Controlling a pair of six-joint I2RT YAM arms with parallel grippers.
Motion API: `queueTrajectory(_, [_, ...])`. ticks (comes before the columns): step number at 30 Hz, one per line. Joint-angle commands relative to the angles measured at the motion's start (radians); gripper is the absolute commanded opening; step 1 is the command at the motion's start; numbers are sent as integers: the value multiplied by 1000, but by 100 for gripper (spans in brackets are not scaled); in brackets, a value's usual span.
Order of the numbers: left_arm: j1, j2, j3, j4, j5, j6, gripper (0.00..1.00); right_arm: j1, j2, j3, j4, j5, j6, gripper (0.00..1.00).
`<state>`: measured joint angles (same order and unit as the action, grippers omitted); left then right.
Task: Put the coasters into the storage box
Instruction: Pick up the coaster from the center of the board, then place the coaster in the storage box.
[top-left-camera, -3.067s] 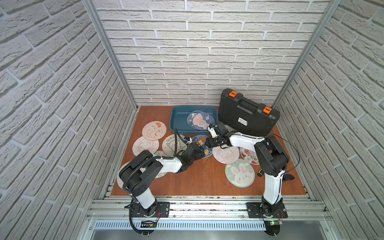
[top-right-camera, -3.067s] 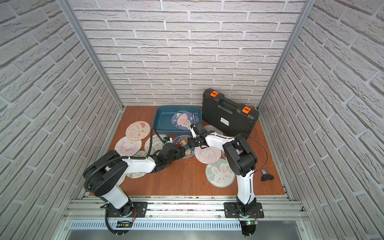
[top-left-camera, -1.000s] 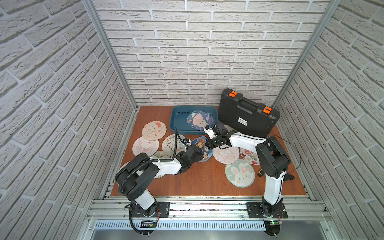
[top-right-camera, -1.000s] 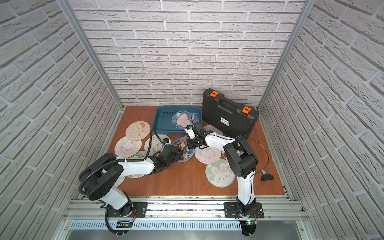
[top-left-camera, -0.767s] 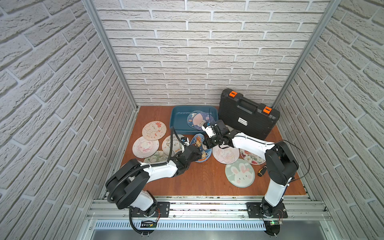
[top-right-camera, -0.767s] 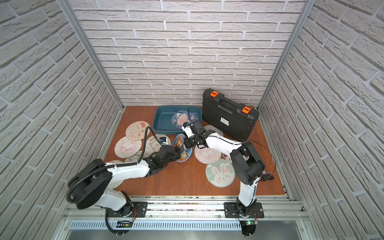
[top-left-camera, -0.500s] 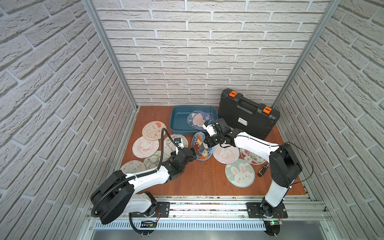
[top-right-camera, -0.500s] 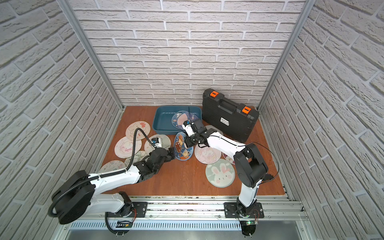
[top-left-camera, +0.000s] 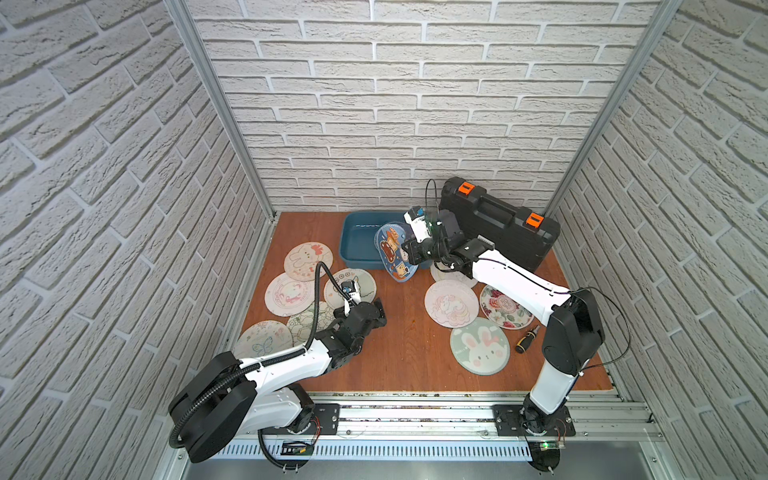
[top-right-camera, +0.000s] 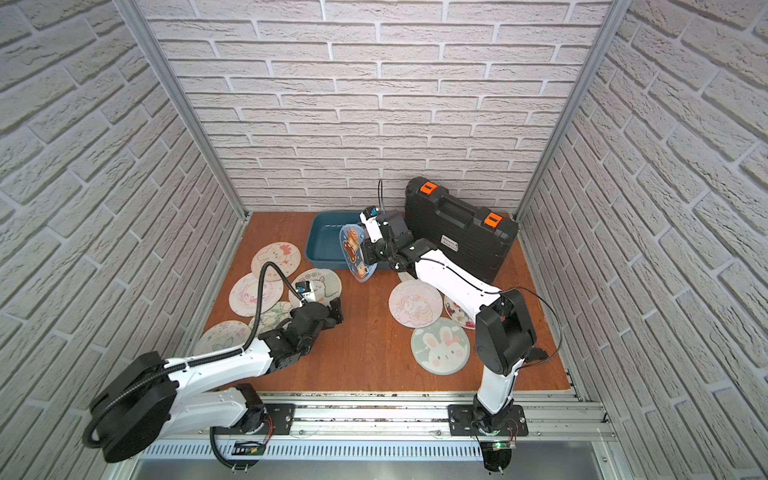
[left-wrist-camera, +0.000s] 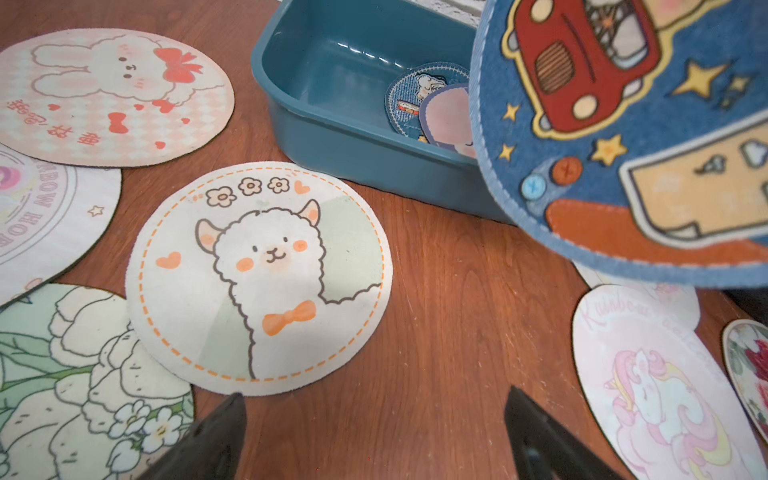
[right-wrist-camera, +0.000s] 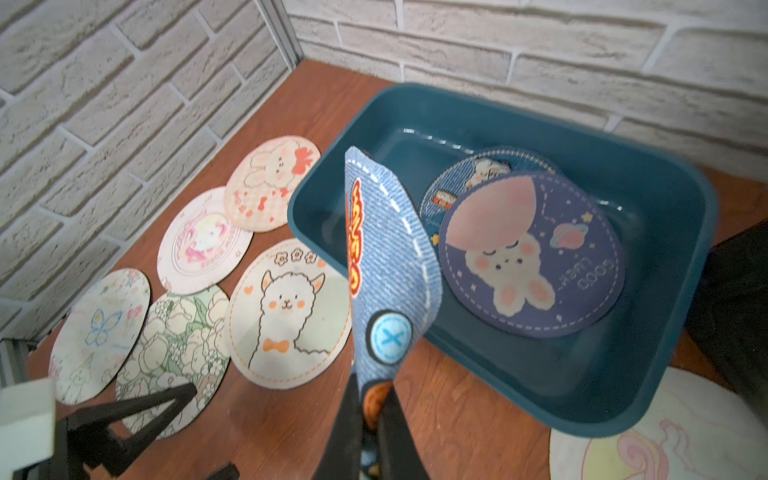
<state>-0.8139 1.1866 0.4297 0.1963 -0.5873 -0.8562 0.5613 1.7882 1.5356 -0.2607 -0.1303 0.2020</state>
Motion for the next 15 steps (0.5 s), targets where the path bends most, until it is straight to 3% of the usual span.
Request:
queueTrajectory(1, [4,-19,-21,52,-26,7,96,4,35,31,150,62,18,6])
queueTrajectory(15, [25,-40,-61,42,-39,-2,97,-6,360,279,316,165,80,6])
